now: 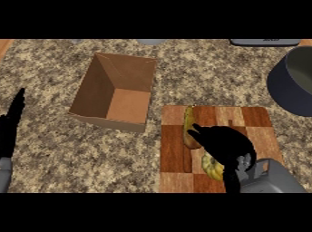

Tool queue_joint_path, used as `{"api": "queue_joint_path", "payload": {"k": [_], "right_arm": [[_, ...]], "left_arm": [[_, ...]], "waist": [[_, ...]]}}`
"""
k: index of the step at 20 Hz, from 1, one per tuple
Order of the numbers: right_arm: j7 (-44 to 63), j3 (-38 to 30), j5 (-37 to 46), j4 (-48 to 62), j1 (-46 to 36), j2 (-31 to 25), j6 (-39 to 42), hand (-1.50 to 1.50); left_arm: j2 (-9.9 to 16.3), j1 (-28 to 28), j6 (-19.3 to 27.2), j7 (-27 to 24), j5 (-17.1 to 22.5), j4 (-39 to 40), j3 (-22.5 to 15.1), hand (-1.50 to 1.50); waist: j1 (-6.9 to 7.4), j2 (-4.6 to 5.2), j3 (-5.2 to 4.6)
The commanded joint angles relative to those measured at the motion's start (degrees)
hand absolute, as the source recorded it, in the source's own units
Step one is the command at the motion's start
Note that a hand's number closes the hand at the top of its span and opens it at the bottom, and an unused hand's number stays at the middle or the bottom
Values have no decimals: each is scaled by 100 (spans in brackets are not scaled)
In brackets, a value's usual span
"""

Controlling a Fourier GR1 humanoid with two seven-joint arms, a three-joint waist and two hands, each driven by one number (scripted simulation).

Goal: Pick the squash from the cutting board and place it in the cardboard box

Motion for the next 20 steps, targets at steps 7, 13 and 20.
{"api": "queue_joint_path", "payload": {"k": [7, 13, 20], "right_arm": [[895, 404, 487, 103, 352, 380, 472, -150], [218, 410, 988, 396, 551, -25, 35, -150], [-991, 915, 2285, 1022, 225, -222, -1634, 150]], "left_arm": [[33, -45, -236, -57, -31, 45, 161, 0], [44, 71, -372, 82, -14, -245, 263, 0], [-111, 345, -284, 54, -141, -522, 239, 0]], "waist": [[-13, 8, 1], [0, 7, 5], [44, 7, 7]]}}
